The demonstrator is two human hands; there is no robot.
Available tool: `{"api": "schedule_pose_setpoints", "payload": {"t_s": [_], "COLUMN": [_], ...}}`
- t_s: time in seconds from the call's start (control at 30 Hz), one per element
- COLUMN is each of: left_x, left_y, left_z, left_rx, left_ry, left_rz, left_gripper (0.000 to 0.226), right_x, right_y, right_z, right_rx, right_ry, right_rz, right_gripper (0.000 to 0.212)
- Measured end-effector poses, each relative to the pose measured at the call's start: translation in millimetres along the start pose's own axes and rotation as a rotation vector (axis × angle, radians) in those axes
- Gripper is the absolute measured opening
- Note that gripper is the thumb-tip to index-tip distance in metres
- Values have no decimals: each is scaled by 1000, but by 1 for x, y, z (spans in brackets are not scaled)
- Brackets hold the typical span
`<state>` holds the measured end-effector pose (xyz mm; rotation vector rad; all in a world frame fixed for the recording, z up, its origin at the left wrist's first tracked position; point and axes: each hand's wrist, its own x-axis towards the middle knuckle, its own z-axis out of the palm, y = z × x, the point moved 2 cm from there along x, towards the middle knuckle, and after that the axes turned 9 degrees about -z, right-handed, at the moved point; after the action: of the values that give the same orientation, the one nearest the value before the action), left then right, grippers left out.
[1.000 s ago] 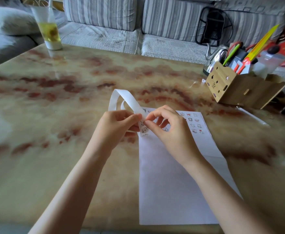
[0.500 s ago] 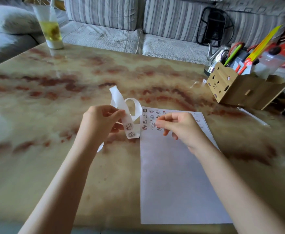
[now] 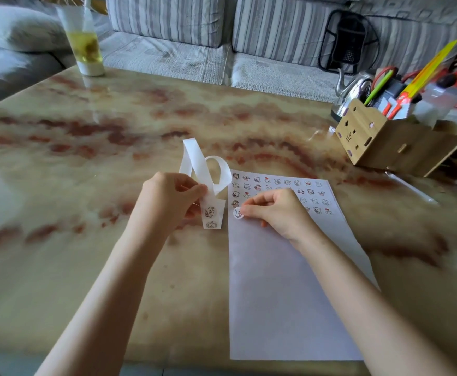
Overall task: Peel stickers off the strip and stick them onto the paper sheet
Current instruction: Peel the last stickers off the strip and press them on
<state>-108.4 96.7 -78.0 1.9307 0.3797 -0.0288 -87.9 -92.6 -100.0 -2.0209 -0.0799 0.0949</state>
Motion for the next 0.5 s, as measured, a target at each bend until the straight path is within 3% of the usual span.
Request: {"api": "schedule_pose_setpoints", "payload": {"t_s": [0.5], "left_x": [-3], "left_y": [1], "left_z": [2], "left_rx": [-9], "left_ry": [-7], "left_rz": [11], "left_gripper": [14], "right_x": [3], "right_y": [9], "right_z": [8], "right_rx": [-34], "right_ry": [38], "right_rz": [-16], "right_gripper": [10]}}
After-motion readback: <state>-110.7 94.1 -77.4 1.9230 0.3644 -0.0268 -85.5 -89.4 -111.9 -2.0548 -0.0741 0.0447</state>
